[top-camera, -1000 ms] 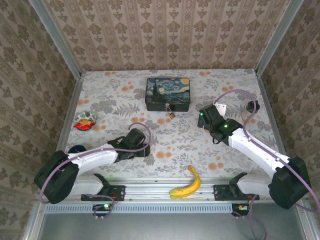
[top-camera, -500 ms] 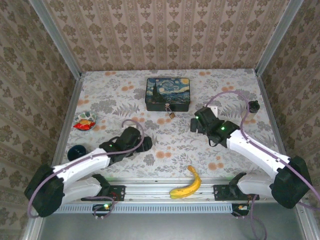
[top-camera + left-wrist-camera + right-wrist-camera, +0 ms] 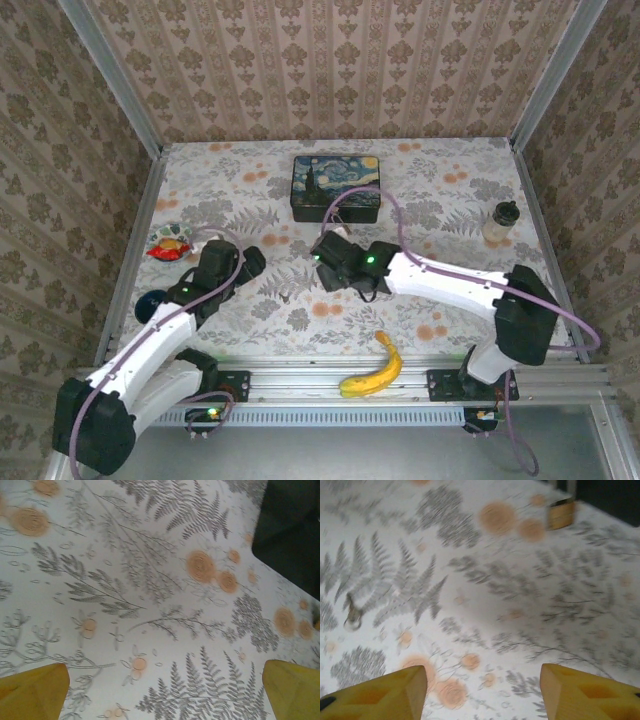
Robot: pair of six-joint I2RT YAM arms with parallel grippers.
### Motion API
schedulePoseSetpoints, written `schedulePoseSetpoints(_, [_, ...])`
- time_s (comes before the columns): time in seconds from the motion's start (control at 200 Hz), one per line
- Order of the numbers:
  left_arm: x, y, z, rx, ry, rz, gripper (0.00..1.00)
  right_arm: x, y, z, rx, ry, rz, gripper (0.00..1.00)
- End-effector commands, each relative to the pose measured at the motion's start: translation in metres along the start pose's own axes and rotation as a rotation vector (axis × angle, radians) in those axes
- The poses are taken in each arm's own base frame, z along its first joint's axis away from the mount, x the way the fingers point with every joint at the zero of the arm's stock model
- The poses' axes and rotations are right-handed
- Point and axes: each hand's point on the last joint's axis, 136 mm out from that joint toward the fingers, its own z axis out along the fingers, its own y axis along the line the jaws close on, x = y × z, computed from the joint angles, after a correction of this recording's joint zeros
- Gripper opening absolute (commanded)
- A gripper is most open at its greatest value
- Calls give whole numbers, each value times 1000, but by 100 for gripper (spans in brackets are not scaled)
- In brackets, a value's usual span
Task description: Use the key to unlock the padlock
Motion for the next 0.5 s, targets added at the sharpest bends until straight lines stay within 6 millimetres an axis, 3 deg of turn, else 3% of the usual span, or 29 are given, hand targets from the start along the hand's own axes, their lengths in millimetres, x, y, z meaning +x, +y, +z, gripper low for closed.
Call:
schedulePoseSetpoints(0.0, [-9, 12, -8, -54, -8, -52, 100, 13, 24, 7, -56, 75, -63, 58])
schedulePoseSetpoints(0.21, [-15, 24, -8, -93, -9, -108, 100, 18, 59, 21, -105, 116, -155, 51])
schedulePoseSetpoints(0.495, [-26, 36, -5, -122, 13, -164, 100, 17, 85, 34, -150, 126, -230, 41])
